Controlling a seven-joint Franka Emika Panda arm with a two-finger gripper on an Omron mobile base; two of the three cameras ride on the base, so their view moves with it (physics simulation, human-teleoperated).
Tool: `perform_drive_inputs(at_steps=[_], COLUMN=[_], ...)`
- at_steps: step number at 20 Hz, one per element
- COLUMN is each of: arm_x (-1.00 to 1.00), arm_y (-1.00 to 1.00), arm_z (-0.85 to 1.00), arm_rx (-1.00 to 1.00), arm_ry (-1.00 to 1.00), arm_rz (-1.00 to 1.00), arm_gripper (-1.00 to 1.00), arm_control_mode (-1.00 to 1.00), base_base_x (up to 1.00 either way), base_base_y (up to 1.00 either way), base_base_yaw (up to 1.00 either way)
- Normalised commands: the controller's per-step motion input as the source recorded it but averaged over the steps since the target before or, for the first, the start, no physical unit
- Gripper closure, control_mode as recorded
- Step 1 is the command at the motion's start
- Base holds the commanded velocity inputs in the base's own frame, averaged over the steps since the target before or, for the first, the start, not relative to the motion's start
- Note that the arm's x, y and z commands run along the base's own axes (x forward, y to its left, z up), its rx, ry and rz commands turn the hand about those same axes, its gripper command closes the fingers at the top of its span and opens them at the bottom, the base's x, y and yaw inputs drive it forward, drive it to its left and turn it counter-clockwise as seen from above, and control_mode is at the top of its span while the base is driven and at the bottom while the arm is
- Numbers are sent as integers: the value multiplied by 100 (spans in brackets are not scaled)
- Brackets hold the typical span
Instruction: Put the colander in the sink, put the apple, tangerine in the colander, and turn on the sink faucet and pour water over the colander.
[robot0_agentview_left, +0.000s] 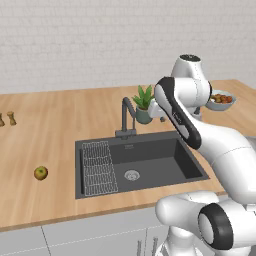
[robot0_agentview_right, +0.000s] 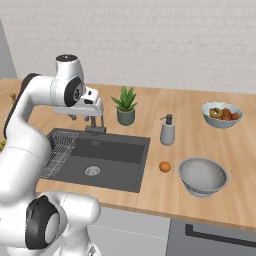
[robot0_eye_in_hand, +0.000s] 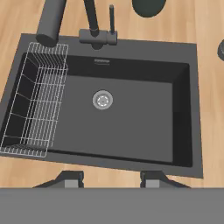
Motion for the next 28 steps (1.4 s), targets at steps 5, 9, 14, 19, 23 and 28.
perform_drive_inputs(at_steps=[5,9,14,19,23,28], arm_x=[-6,-35,-38,-32,-22,-16], arm_y=[-39,-100,-100,-100,-100,-80], arm_z=[0,-6,-8,-7,-9,-18], arm_rx=[0,0,1,1,0,-1], arm_ry=[0,0,0,0,0,1], arm_rz=[0,0,0,0,0,-1], arm_gripper=[-100,-100,-100,-100,-100,-100], arm_control_mode=[-100,-100,-100,-100,-100,-100], base_base_x=[0,0,0,0,0,0], base_base_y=[0,0,0,0,0,0], base_base_yaw=[0,0,0,0,0,0])
